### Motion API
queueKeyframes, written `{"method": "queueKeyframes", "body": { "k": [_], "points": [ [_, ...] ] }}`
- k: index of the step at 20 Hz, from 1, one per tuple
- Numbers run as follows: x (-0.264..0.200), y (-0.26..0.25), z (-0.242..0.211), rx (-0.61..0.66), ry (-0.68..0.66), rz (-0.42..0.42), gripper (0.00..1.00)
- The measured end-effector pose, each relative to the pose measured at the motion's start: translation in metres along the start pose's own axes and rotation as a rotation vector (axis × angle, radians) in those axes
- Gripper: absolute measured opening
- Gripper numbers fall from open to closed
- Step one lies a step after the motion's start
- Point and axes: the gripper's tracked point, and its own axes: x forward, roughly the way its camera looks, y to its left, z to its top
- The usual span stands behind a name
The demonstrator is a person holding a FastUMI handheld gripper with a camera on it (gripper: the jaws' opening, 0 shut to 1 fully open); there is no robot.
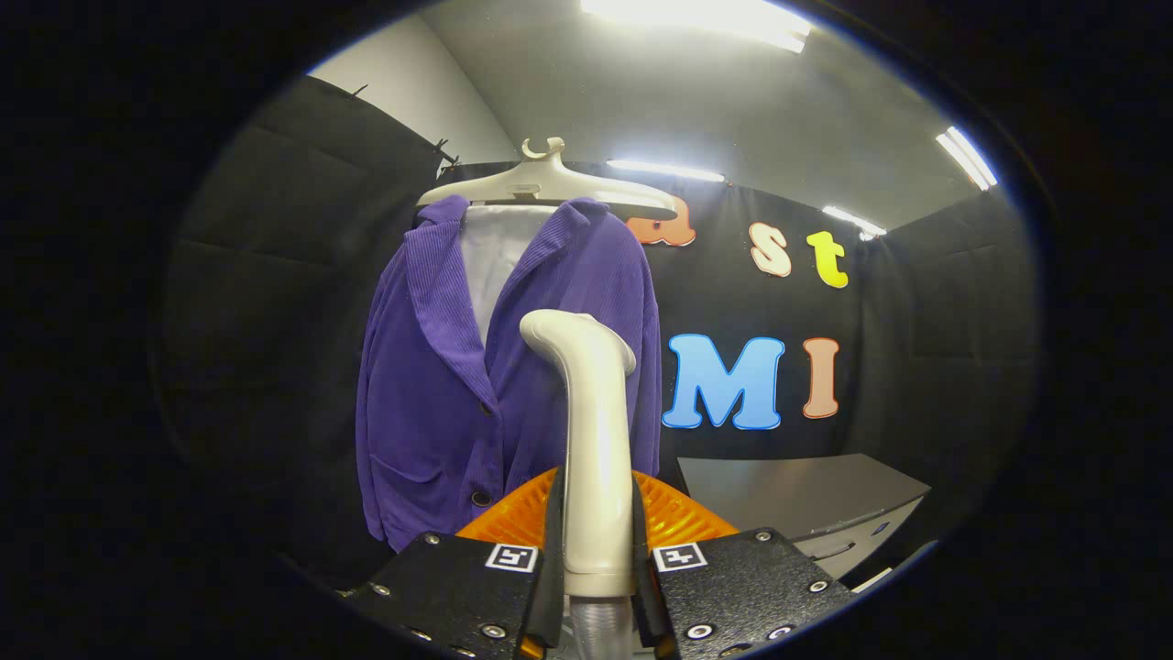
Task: Iron the clothes twice with a garment steamer, once on the left side and once on the right side.
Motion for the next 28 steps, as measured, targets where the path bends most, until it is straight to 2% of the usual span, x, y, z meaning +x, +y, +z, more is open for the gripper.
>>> {"method": "queueKeyframes", "body": {
  "k": [10,22,26,28],
  "points": [
    [-0.020,0.018,-0.108,-0.039,0.208,0.061,0.31],
    [-0.028,0.023,-0.169,-0.064,0.306,0.074,0.31],
    [-0.039,0.017,-0.203,-0.067,0.373,0.085,0.32],
    [-0.044,0.019,-0.238,-0.051,0.467,0.109,0.31]
  ]
}}
